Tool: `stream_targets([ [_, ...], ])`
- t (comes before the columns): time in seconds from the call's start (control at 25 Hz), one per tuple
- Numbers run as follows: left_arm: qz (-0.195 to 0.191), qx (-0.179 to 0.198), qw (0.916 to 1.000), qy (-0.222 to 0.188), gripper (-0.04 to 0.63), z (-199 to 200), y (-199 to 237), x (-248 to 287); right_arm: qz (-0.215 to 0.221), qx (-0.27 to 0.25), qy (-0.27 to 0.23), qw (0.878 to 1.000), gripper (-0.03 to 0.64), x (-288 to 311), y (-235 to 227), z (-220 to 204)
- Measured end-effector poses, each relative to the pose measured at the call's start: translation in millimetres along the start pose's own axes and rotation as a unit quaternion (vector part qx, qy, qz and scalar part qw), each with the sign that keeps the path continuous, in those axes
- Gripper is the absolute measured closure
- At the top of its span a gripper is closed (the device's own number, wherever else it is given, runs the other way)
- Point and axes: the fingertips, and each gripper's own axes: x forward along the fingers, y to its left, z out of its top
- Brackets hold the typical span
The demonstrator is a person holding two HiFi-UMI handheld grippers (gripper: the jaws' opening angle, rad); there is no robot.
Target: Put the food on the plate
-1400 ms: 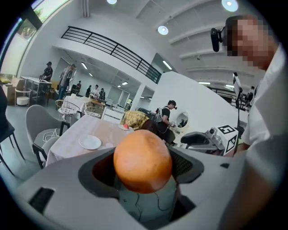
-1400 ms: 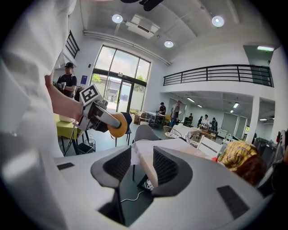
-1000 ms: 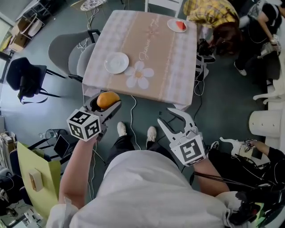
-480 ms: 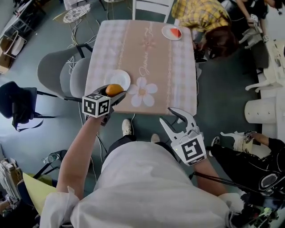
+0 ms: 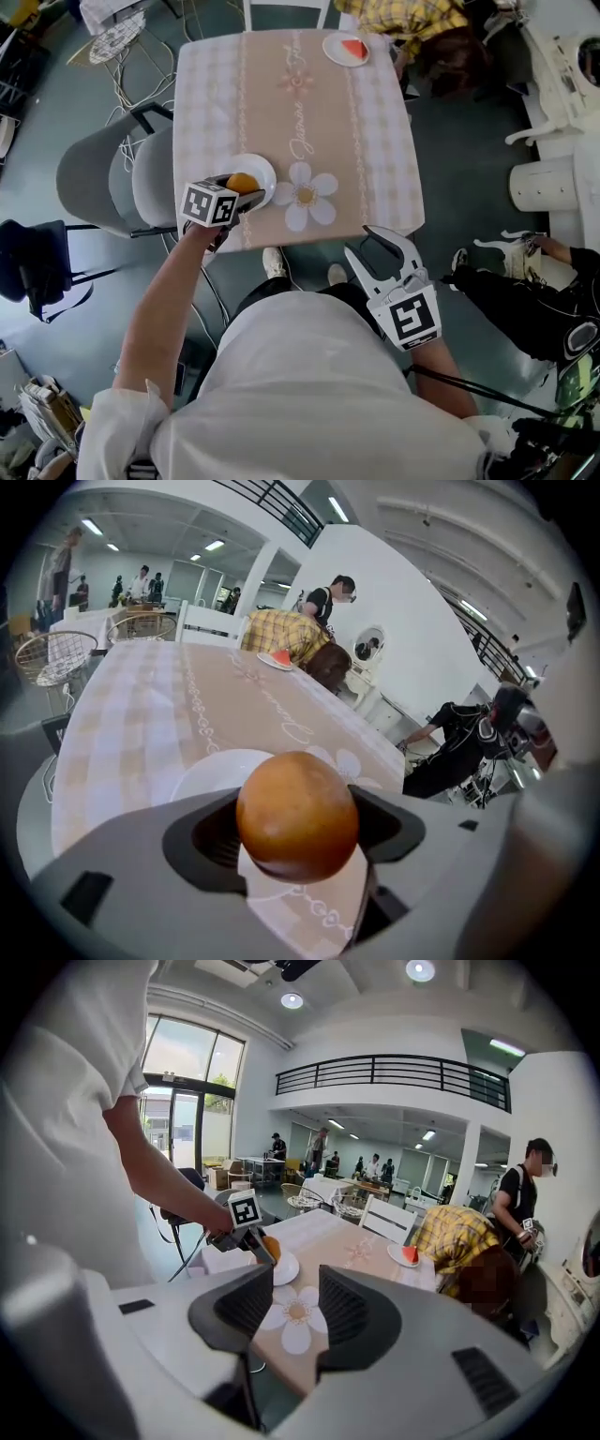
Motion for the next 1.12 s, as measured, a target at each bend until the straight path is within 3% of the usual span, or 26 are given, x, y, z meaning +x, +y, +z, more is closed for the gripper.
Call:
stream_targets([
  [0.28,-0.020,0.032,0.9985,0.040,0.250,0.1,12.8,16.6,-0.020,0.024,0.014,0.999,0.457,10.4,-2.1,-2.1],
  [0.6,-0.026,0.027,0.9977,0.057,0.250,-0.7,19.5,23.3,-0.017,0.028,0.020,0.999,0.456,20.0,-4.4,1.1],
  [1.12,0.022,0.069,0.9966,0.040,0.242,9.1,33.3,15.2,-0.006,0.036,0.018,0.999,0.456,31.1,-0.5,4.2],
])
